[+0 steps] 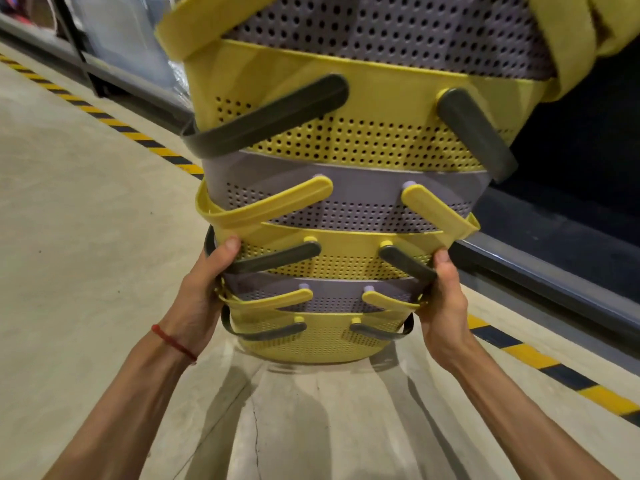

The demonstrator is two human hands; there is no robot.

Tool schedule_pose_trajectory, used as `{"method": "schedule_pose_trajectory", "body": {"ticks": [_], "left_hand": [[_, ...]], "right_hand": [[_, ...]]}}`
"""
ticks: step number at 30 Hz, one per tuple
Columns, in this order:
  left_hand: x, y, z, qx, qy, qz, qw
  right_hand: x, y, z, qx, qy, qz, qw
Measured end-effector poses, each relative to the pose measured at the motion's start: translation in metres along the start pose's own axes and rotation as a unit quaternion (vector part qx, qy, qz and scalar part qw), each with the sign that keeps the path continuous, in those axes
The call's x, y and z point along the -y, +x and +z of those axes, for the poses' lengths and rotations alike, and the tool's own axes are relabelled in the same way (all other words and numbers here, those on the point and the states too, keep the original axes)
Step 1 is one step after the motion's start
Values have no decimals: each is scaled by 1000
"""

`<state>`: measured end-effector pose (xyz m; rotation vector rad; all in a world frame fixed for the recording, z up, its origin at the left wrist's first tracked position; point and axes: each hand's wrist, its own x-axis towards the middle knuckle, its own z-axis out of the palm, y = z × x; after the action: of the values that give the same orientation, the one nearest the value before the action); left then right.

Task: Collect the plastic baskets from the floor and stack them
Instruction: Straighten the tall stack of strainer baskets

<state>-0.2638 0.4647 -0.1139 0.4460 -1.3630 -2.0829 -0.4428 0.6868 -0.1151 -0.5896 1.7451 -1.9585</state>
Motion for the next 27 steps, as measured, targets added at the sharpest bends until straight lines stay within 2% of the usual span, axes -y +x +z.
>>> {"method": "schedule_pose_trajectory", "body": {"ticks": [5,10,18,25,27], "left_hand": [[-1,-21,18,13,4,-18,1000],[7,-35,59,33,-2,-22,999],[16,-30,152,85,-2,-30,996],[28,-9,250,120,23,-5,992],[33,-1,276,127,26,-7,992]], "right_hand": [[5,-29,-20,-12,4,-1,1000],[22,-57,-59,-56,3,-6,998],[60,-79,-141,-114,0,-31,993],[87,-70,-224,-138,31,-60,988],[91,-65,-248,-166,32,-60,984]]}}
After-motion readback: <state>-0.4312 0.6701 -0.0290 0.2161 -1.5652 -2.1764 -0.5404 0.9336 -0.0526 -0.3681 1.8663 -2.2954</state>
